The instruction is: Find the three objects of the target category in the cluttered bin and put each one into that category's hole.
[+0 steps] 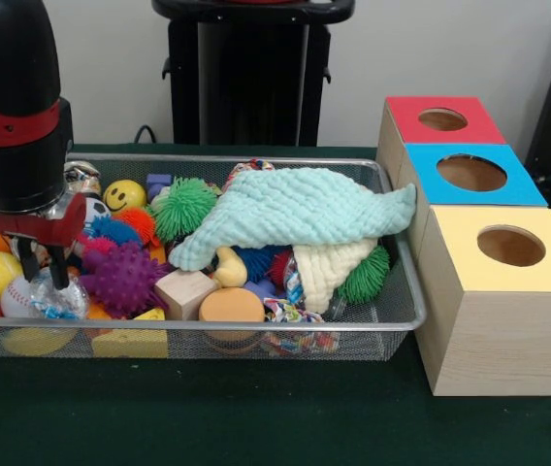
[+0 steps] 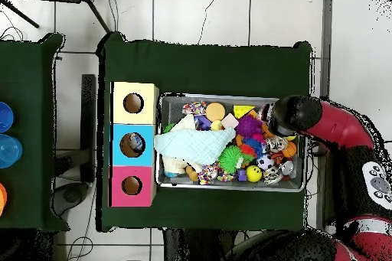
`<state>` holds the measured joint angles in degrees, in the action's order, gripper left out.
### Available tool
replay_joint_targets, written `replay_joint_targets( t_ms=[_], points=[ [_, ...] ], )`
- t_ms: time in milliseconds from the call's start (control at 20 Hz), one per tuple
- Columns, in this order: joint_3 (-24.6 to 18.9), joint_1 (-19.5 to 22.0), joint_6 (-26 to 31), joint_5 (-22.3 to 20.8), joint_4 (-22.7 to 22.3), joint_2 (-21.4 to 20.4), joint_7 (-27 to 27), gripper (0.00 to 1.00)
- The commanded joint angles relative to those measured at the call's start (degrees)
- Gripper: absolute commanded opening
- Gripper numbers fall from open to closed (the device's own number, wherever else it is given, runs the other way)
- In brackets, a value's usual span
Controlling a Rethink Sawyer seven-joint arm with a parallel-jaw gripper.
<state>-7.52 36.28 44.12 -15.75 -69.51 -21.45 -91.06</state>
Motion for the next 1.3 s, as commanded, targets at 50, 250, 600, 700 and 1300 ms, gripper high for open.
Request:
replay_joint_targets(
  t_ms=[50, 250, 600, 700, 1300],
  points=[
    [-2.3, 0.9, -3.2, -0.9, -4.5, 1.0, -1.4, 0.0],
    [-2.0, 0.6, -2.5, -0.7, -4.8, 0.1, -1.5, 0.0],
    [-1.4, -0.4, 2.0, 0.6, -5.5, -3.7, -1.9, 0.0],
    [-1.5, -0.5, 3.0, 0.9, -5.7, -4.5, -1.9, 0.0],
    [-1.1, -1.0, 5.5, 1.4, -6.6, -7.3, -2.0, 0.0]
  ],
)
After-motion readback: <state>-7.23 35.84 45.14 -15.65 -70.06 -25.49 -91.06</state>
